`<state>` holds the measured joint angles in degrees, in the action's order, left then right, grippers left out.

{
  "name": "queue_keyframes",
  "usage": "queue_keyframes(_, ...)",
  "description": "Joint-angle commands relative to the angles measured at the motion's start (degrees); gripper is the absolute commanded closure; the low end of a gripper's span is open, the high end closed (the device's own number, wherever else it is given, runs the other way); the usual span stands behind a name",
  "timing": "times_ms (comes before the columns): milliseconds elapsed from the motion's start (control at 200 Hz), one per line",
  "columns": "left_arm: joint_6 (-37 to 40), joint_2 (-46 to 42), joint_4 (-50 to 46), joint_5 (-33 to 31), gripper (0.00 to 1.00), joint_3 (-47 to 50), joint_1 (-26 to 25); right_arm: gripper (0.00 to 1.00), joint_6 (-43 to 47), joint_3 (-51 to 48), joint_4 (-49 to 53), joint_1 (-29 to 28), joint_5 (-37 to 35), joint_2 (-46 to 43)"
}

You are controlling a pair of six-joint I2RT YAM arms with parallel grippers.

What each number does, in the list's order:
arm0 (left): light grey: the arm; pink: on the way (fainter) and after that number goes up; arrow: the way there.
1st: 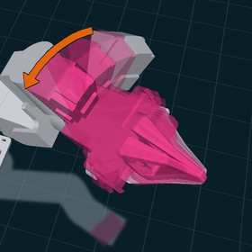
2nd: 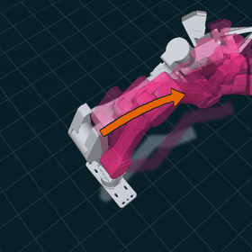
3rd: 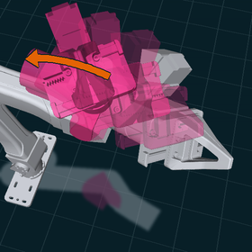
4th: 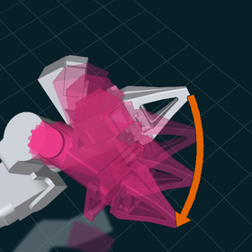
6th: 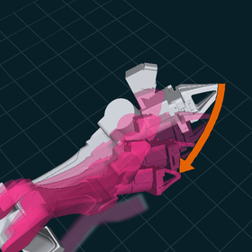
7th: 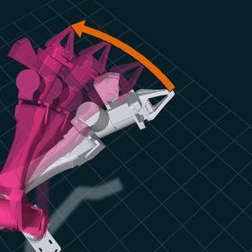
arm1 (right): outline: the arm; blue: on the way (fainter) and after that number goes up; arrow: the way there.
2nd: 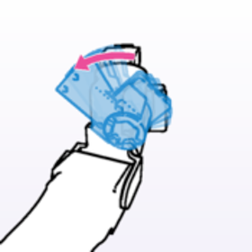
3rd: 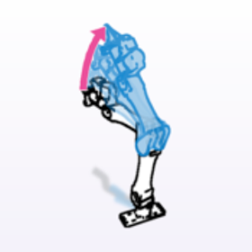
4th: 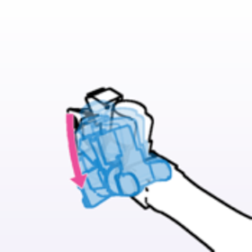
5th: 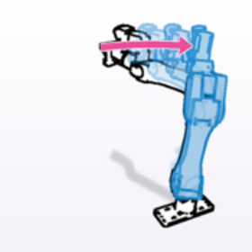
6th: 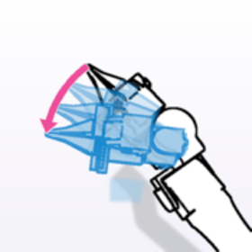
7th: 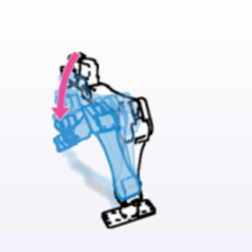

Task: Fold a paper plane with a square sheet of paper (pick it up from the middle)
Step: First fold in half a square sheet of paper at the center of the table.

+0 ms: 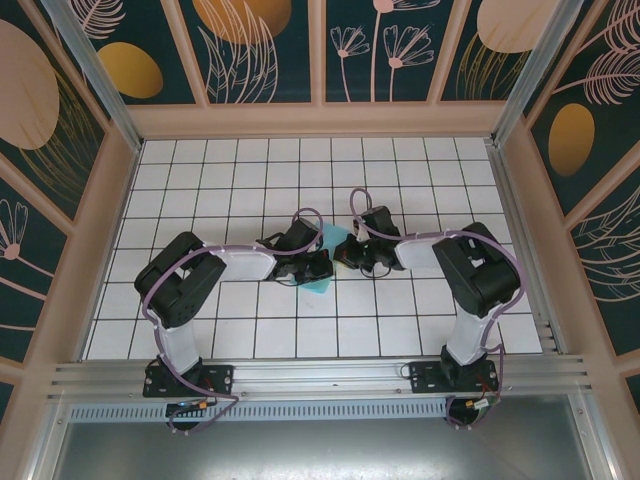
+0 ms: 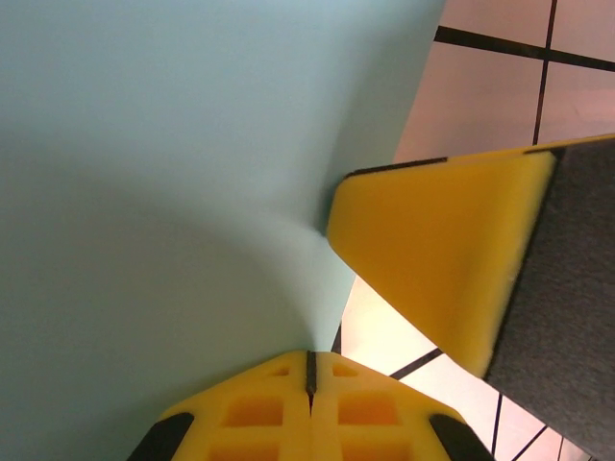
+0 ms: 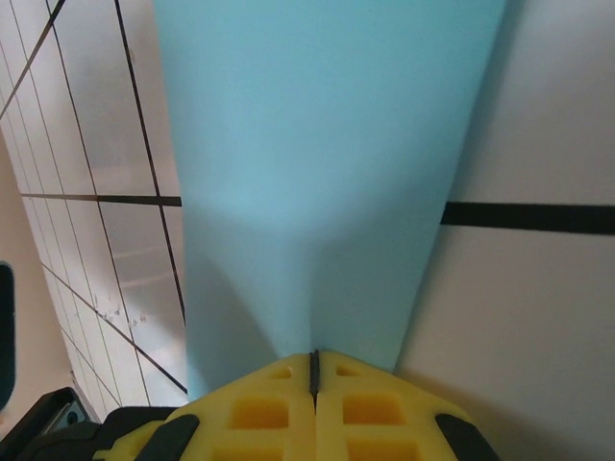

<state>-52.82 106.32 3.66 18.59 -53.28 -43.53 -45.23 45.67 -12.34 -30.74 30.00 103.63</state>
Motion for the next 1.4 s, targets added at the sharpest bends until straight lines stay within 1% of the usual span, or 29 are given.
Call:
queue_keyframes(0, 1.09, 1.43, -3.41, -2.05, 1.0, -0.61, -0.21, 1.0, 1.63, 2.05, 2.7, -0.03, -1.52, 1.18)
queue_keyframes(200, 1.1, 1.47, -6.31, -2.21, 1.0, 1.21, -0.2, 1.0, 2.65, 2.88, 4.55, 3.7, -3.0, 2.1)
queue_keyframes(400, 1.82, 1.39, -7.53, -2.06, 1.0, 1.77, -0.17, 1.0, 7.61, 7.26, 9.05, 9.78, -4.38, 5.02)
queue_keyframes(475, 1.86, 1.18, -7.53, -2.07, 1.0, 1.68, -0.24, 1.0, 9.01, 8.52, 10.39, 10.86, -4.16, 4.35)
queue_keyframes(600, 2.52, 0.86, -7.53, -2.5, 1.0, 1.42, -0.2, 1.0, 9.99, 7.51, 10.0, 9.73, -3.68, -0.5)
queue_keyframes(746, 3.06, 0.73, -7.95, -3.12, 1.0, 0.83, -0.24, 1.0, 8.45, 5.21, 8.77, 5.24, -2.73, -2.89)
queue_keyframes(871, 3.21, 0.73, -8.17, -3.47, 1.0, 0.83, -0.24, 1.0, 6.29, 4.37, 6.26, 1.91, -1.36, -0.88)
queue_keyframes(1061, 3.55, 0.42, -8.73, -3.89, 1.0, 1.27, -0.19, 1.0, 6.6, 7.53, 7.32, 1.92, -1.9, 3.57)
queue_keyframes(1146, 3.66, 0.15, -8.76, -4.08, 1.0, 1.8, -0.21, 1.0, 7.01, 9.11, 8.14, 3.61, -2.09, 5.22)
queue_keyframes(1311, 3.6, 0.29, -8.04, -3.88, 1.0, 3.13, -0.23, 1.0, 7.97, 10.97, 8.17, 9.58, -2.34, 7.97)
queue_keyframes(1391, 3.51, 0.33, -7.54, -3.74, 1.0, 3.53, -0.2, 1.0, 10.31, 13.29, 10.07, 11.89, -5.24, 9.55)
